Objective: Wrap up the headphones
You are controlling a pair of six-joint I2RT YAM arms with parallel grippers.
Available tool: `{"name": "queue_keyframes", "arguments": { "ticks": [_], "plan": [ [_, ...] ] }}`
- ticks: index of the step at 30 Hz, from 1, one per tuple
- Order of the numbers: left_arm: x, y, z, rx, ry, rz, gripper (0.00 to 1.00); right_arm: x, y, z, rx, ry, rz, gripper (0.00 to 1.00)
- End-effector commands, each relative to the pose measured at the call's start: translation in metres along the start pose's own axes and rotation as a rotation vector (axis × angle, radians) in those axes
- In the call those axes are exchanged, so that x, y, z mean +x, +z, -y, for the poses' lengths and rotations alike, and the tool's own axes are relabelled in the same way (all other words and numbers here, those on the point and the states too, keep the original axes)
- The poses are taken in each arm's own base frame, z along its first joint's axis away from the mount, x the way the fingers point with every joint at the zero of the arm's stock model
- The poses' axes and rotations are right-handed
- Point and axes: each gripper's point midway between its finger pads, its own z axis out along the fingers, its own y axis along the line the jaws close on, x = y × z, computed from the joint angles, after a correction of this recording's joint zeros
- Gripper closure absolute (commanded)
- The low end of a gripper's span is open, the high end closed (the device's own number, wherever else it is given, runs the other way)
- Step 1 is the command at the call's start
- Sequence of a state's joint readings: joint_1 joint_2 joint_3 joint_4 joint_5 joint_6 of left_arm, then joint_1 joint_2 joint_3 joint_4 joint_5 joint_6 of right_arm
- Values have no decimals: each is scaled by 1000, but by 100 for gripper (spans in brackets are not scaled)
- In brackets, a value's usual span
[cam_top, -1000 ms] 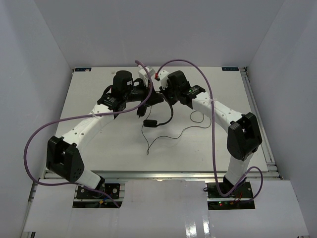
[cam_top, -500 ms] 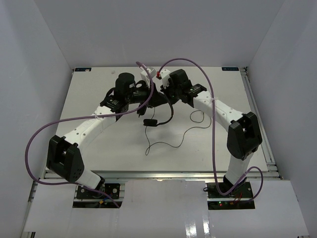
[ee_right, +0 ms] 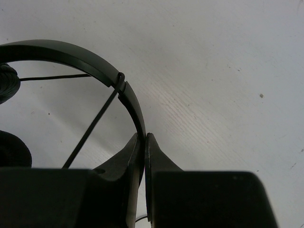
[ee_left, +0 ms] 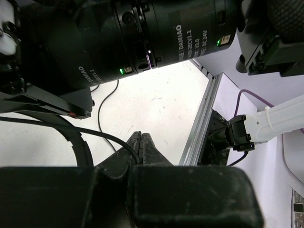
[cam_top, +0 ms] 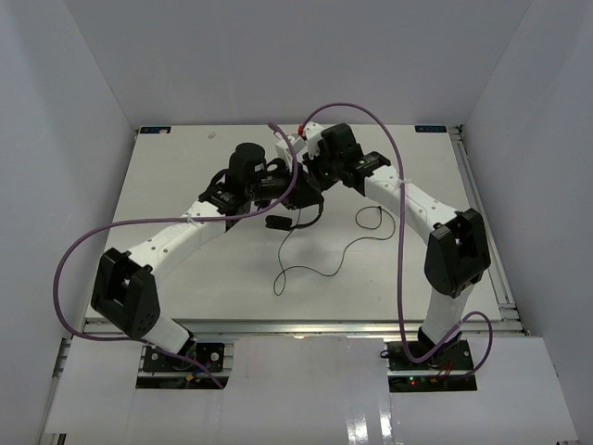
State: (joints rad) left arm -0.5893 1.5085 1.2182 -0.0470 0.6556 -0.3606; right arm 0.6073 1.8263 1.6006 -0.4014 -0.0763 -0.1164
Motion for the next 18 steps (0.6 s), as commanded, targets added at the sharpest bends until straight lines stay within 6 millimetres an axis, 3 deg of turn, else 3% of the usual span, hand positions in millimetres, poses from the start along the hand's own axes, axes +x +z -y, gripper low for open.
{"name": "queue_keyframes", "arguments": {
  "ticks": [1,11,18],
  "plan": [
    [-1,8,13,34,8,5,91,-29,-7,3,-18,40,78,92],
    [28,22,22,63,-21,-45,90,-26,-8,15,-17,73,78,92],
    [47,23,26,51,-22,-59,84,-26,-12,23,-14,86,83,92]
  ]
}}
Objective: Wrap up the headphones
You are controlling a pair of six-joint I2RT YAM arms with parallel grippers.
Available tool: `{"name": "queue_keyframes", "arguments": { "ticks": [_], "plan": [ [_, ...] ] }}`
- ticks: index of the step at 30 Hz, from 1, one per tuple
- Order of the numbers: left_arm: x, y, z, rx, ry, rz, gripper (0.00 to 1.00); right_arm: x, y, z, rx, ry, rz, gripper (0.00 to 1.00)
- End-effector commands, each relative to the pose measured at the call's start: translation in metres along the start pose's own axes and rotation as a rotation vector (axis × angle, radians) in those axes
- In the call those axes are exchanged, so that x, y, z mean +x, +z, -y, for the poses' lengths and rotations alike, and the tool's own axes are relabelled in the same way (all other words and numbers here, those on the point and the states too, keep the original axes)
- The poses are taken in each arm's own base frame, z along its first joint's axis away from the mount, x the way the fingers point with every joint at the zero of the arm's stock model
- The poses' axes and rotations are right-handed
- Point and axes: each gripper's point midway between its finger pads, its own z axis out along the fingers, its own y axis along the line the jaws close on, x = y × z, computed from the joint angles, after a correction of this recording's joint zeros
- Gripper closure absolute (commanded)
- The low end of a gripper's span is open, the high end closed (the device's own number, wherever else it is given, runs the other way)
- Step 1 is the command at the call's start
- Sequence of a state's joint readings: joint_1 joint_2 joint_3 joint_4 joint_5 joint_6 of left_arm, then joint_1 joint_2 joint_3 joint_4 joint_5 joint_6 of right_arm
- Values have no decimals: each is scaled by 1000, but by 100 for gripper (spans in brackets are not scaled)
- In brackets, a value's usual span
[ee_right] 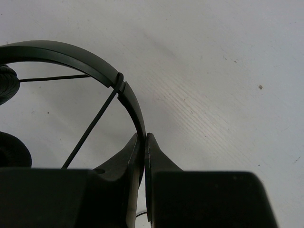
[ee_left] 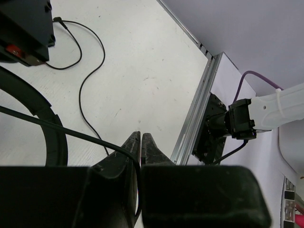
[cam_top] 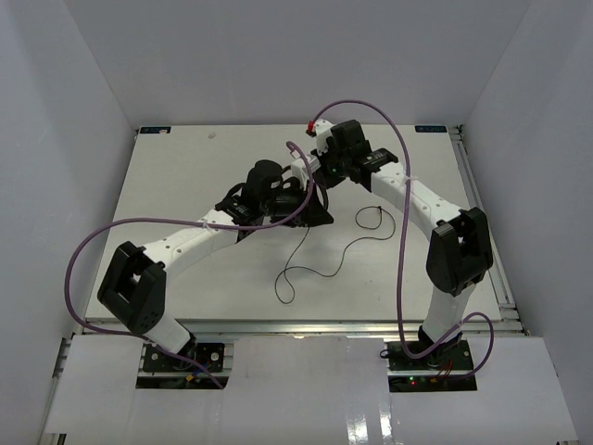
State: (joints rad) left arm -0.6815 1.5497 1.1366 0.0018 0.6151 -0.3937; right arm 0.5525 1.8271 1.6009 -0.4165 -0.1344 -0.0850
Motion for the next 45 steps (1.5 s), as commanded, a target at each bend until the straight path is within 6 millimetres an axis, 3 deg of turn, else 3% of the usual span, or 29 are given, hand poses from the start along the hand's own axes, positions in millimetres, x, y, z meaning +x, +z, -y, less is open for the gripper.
{"name": "queue_keyframes", "arguments": {
  "ticks": [1,13,21,27,33,45],
  "plan": [
    [-1,-3,18,35,32,28,84,-32,-9,6,-1,17,92,92],
    [23,-19,17,-6,45,29,84,-38,-19,17,8,35,116,92],
    [33,-23,12,-28,36,27,79,-40,-22,16,-5,46,124,92],
    [46,-23,8,-30,6,23,78,-50,-32,21,-10,61,149,92],
    [57,-28,5,-42,0,22,86,-60,-42,37,-25,110,169,92],
    [75,-39,-2,-73,12,48,82,-75,-63,47,-57,172,209,92]
  ]
}}
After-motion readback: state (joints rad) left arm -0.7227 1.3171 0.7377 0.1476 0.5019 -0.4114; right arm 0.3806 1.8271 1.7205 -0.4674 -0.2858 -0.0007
